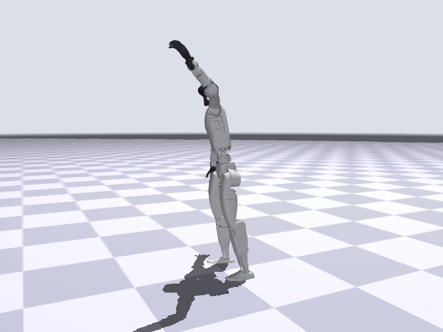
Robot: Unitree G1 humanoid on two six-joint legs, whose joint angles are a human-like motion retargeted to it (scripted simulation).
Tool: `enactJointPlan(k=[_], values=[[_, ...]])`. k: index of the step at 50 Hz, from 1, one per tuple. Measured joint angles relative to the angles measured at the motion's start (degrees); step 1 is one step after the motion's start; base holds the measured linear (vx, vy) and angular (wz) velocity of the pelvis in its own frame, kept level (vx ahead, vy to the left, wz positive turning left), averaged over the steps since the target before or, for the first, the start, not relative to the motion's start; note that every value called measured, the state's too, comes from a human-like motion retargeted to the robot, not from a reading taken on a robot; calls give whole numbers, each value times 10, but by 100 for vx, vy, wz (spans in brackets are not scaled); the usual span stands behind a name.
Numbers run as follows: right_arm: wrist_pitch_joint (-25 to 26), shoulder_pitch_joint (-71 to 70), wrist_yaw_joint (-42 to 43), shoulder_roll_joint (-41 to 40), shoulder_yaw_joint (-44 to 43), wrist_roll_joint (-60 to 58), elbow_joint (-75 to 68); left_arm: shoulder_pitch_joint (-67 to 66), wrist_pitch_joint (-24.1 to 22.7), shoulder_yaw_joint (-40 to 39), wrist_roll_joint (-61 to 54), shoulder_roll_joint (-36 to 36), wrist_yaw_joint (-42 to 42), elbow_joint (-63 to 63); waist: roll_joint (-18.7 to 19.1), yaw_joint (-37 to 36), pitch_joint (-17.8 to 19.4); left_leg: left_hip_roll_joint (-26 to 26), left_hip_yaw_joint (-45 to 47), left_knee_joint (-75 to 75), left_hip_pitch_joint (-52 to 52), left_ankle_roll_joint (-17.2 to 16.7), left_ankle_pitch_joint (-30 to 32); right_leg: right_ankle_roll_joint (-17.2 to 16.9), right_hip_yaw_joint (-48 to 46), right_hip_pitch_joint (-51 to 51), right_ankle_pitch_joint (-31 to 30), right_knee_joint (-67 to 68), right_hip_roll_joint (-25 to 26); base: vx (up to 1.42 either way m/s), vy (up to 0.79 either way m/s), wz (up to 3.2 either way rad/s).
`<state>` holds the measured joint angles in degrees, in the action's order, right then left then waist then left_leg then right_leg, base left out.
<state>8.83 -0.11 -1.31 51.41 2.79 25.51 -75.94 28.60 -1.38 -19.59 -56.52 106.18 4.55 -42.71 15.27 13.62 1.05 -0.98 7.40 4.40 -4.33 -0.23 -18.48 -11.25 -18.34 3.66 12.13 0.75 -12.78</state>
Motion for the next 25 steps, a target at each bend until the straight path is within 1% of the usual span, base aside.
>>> enactJointPlan(k=[5,6,7,8,9,10,11,12,15,18,20,25], values=[[-9,-124,-14,3,37,52,49,-32,18,71,45,-20,-40,84,9,109,29,-9,44,-2,15,14,-8,-7,50,18,-7,6,11,-2,-2,-89],[-9,-143,-22,-1,44,63,59,-30,23,95,64,-32,-50,100,7,128,34,-11,52,-3,18,16,-9,-9,59,21,-8,7,13,-2,-1,-80],[-9,-161,-31,2,50,75,67,10,29,153,91,-60,-58,110,10,144,36,-12,59,-3,22,18,-11,-10,67,23,-10,8,15,-2,0,-76],[-7,-174,-39,18,57,90,68,123,36,282,136,-117,-62,109,21,150,33,-14,66,-4,28,20,-12,-13,75,23,-12,8,18,-2,0,-76],[-6,-144,-47,22,18,104,69,308,43,479,176,-216,-64,67,15,124,14,-15,74,-5,31,22,-14,-15,83,25,-14,8,20,-2,1,-77],[-5,-91,-55,21,-44,116,69,529,50,710,213,-335,-67,3,0,82,-13,-16,83,-6,32,24,-15,-17,92,29,-17,7,23,-3,0,-79],[-6,-58,-57,-12,-97,123,83,606,55,799,235,-411,-79,-38,-37,63,-16,-16,91,-7,34,25,-16,-20,102,33,-20,7,24,-3,0,-77],[-7,-37,-58,-34,-136,129,94,652,61,859,260,-470,-89,-67,-66,53,-18,-16,99,-7,35,27,-17,-22,110,37,-22,8,25,-4,-1,-67],[-11,-44,-40,-33,-172,150,109,590,73,841,363,-553,-97,-90,-102,65,-11,-17,114,-7,40,31,-19,-30,127,41,-29,7,28,-3,0,-50],[-25,-53,0,0,-208,173,117,490,76,787,464,-636,-81,-122,-131,68,-9,-18,125,-6,44,35,-20,-37,140,44,-35,5,33,-3,-1,-39],[-36,-60,30,37,-233,188,119,414,75,745,521,-693,-60,-150,-147,64,-10,-24,131,-5,46,36,-20,-37,146,45,-40,3,40,-3,-5,-32],[-65,-96,90,158,-300,222,113,223,73,672,593,-793,-11,-233,-194,47,-14,-35,139,-3,47,36,-21,-37,152,45,-48,-2,54,-1,-2,-9]])
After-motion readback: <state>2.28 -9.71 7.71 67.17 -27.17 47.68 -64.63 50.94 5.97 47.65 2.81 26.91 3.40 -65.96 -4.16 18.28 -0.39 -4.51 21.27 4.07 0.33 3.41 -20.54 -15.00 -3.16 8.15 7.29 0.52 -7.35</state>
